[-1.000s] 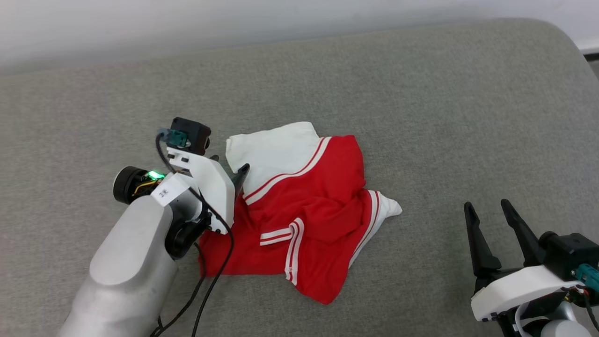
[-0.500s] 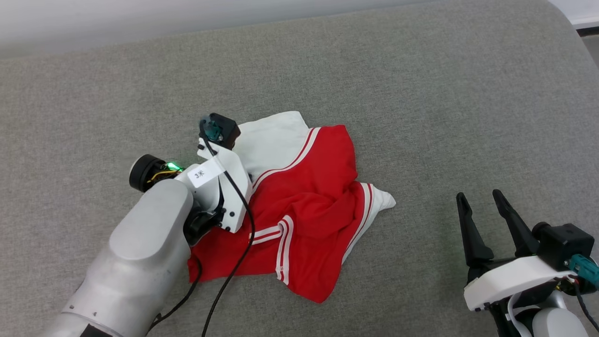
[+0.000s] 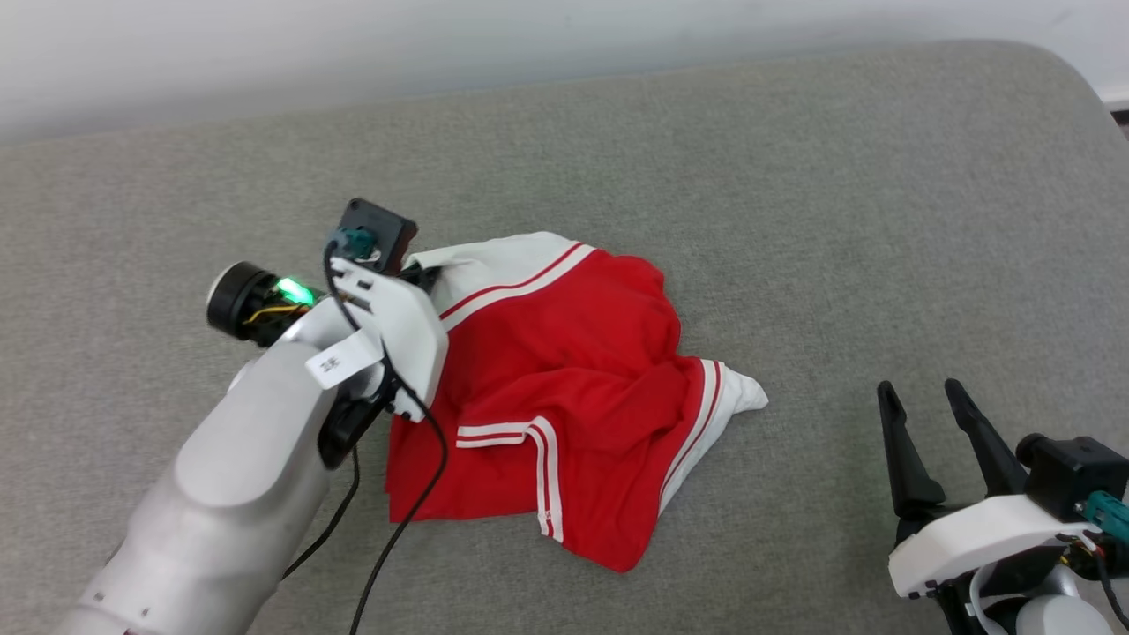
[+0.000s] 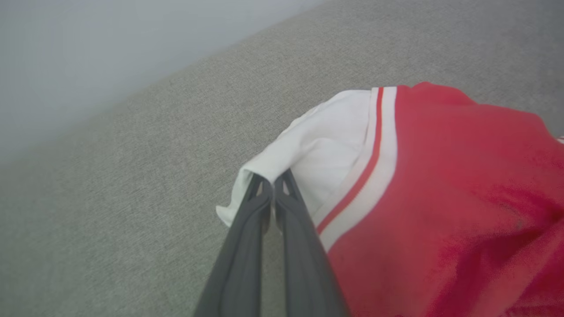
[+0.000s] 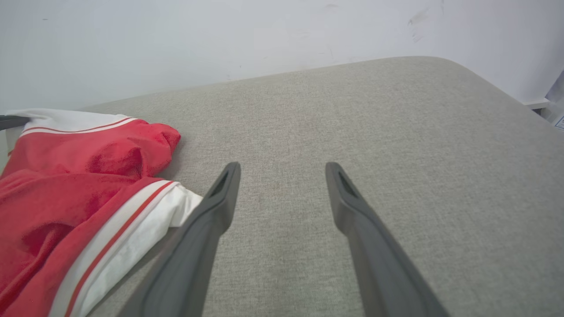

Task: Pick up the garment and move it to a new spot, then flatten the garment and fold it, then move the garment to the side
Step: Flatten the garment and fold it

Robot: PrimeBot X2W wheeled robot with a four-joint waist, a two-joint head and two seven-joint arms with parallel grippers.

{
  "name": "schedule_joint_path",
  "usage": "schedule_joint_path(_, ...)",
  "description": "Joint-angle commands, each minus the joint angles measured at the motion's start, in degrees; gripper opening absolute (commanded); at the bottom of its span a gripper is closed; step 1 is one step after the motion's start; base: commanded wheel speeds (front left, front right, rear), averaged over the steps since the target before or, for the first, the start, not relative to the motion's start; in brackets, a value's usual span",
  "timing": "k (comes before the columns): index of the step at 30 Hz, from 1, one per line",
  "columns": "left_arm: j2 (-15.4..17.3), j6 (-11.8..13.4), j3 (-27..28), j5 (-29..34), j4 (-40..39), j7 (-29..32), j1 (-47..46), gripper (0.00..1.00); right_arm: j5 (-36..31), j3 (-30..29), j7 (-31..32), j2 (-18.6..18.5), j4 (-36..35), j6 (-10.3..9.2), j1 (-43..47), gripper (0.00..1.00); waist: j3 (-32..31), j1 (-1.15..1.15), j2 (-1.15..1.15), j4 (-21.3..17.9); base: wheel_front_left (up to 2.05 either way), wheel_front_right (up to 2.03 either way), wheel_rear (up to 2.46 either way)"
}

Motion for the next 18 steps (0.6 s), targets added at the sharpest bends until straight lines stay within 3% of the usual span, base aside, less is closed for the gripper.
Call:
schedule_joint_path(1,1.6,1.2,0.6,0.2,-2.2,-0.8,2.3,0.0,0.1,-0.6,0.4,0.0,-0.2,-0.04,0.8,1.0,-1.5,-0.01,0.0,1.3,0.0,0.0,0.0)
schedule_joint_path(5,5.7,5.0,2.5,-0.4,-10.0,-1.0,8.2,0.0,-0.2,-2.0,0.8,0.0,-0.8,-0.03,1.8,1.0,-2.7,-0.01,0.0,2.8,0.0,0.0,0.0)
schedule_joint_path(10,10.5,11.9,6.3,-3.2,-20.4,0.1,20.1,0.0,0.0,-3.1,1.1,0.0,-1.3,-0.03,2.9,1.0,-3.8,-0.01,0.0,4.1,0.0,0.0,0.0)
schedule_joint_path(15,12.3,17.9,10.1,-7.6,-26.8,0.1,33.4,0.0,0.1,-3.6,1.6,0.0,-1.6,-0.03,3.9,1.0,-4.7,-0.01,0.0,5.0,0.0,0.0,0.0)
schedule_joint_path(18,11.5,19.8,11.3,-10.2,-28.2,-0.8,39.8,0.0,-0.2,-3.8,2.2,0.0,-2.0,-0.03,4.4,1.0,-5.4,-0.01,0.0,5.3,0.0,0.0,0.0)
